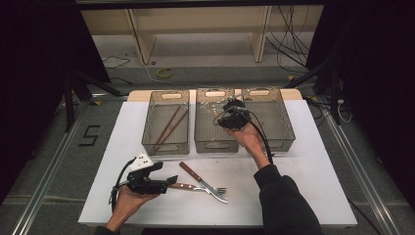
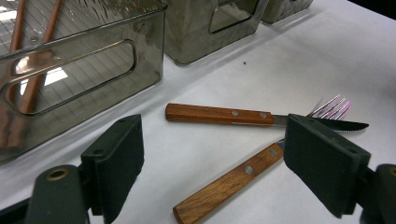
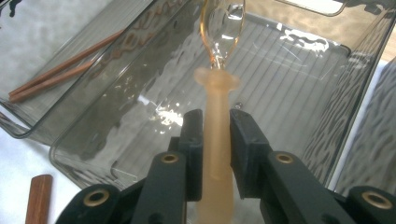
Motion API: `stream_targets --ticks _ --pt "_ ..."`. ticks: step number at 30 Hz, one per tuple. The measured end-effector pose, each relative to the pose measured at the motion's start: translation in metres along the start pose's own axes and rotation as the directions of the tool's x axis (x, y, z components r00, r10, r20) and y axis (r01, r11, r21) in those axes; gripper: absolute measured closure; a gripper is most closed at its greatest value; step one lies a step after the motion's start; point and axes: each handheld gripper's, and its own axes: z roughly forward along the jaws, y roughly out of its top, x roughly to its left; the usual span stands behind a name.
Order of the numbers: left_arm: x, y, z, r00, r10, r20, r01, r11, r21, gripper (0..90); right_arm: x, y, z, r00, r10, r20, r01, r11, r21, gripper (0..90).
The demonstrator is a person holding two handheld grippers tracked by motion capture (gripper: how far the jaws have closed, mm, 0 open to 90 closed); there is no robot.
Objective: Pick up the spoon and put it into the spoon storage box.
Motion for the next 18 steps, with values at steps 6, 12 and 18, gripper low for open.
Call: stream_targets --ticks 6,12,18 --pt "0.000 0.000 -0.001 1.0000 0.001 0.002 -0.001 1.0000 0.003 19.9 -0.003 -0.001 0.005 0.9999 0.016 -0.004 -0.016 1.000 0.013 75.5" --pt "0.001 0.000 -0.001 1.0000 0.000 0.003 0.000 1.0000 0.002 19.9 -0.004 -0.001 0.005 0.9994 0.026 -0.024 -0.025 1.000 0.011 65.2" --pt "0.001 0.000 -0.001 1.0000 0.001 0.001 -0.001 1.0000 0.000 19.9 -0.004 0.000 -0.005 0.9983 0.027 -0.051 -0.028 1.000 -0.012 55.1"
